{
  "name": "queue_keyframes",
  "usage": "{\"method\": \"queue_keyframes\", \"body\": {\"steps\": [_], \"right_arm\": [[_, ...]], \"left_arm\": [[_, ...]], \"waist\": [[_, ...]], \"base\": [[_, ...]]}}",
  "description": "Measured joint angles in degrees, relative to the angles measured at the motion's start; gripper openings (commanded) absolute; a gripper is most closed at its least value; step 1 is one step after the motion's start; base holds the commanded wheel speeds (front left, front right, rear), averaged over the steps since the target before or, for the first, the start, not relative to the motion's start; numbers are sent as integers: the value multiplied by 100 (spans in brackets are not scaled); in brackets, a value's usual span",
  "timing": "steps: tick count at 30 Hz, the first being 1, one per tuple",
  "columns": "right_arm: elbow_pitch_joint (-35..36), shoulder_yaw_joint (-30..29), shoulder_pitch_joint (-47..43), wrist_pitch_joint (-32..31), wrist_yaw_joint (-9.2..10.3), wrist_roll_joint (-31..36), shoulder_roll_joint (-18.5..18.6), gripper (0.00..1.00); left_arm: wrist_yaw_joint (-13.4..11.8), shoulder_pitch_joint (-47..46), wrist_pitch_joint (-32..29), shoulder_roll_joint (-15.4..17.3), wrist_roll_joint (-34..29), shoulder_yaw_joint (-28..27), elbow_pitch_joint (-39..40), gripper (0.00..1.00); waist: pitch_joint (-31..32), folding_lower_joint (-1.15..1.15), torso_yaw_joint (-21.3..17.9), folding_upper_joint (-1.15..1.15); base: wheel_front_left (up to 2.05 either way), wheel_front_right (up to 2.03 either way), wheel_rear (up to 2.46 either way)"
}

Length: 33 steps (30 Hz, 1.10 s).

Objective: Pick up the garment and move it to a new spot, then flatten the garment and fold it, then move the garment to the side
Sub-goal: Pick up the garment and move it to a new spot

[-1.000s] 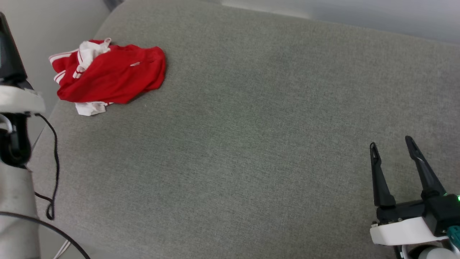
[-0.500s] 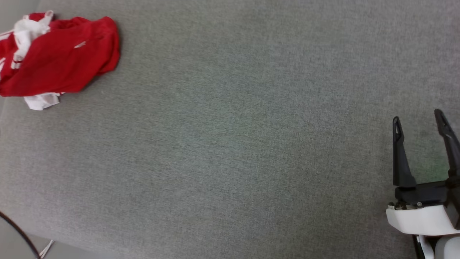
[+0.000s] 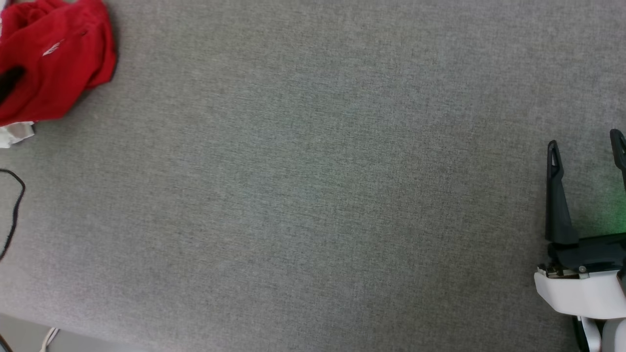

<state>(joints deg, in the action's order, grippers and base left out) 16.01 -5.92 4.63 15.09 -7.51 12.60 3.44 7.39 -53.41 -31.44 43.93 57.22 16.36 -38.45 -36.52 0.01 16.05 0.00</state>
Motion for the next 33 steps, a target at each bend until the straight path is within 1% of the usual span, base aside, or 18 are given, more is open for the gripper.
{"method": "queue_keyframes", "body": {"steps": [4, 8, 9, 11, 12, 15, 18, 26, 27, 33], "right_arm": [[60, -23, 22, 2, 0, 2, 29, 100], [77, -18, 40, 7, 0, 3, 38, 100], [74, -20, 40, 8, 0, 2, 38, 100], [52, -24, 40, 8, 0, 3, 37, 100], [32, -24, 40, 8, 0, 2, 36, 100], [-38, 10, 39, 7, 1, 1, 34, 100], [-111, 57, 38, 2, 1, -1, 26, 100], [-321, 235, 36, 1, 0, -152, -11, 100], [-424, 345, 36, 0, 0, -209, -29, 100], [-578, 431, 34, 0, 0, -431, -45, 100]], "left_arm": [[0, 50, -307, -75, 439, 222, -155, 100], [0, 132, -393, -108, 673, 427, -257, 100], [0, 134, -390, -98, 692, 490, -279, 65], [0, 133, -322, -105, 705, 590, -314, 13], [0, 133, -308, -110, 719, 639, -337, 0], [0, 133, -155, -102, 755, 788, -378, 0], [1, 120, 55, -5, 678, 960, -355, 0], [1, -312, 669, 521, 465, 1277, 119, 0], [1, -572, 851, 671, 401, 1360, 355, 0], [0, -1032, 957, 976, 137, 1770, 954, 0]], "waist": [[-140, 0, -59, 0], [-207, 0, -115, 0], [-208, 0, -123, 0], [-191, -1, -123, 0], [-174, -1, -122, 0], [-95, 0, -117, 0], [31, 0, -111, 0], [555, -1, -95, 0], [786, -1, -106, 0], [1245, -1, -219, 0]], "base": [[0, 0, 0], [0, 0, 0], [0, 0, 0], [0, 0, 0], [0, 0, 0], [0, 0, 0], [0, 0, 0], [0, 0, 0], [0, 0, 0], [0, 0, 0]]}}
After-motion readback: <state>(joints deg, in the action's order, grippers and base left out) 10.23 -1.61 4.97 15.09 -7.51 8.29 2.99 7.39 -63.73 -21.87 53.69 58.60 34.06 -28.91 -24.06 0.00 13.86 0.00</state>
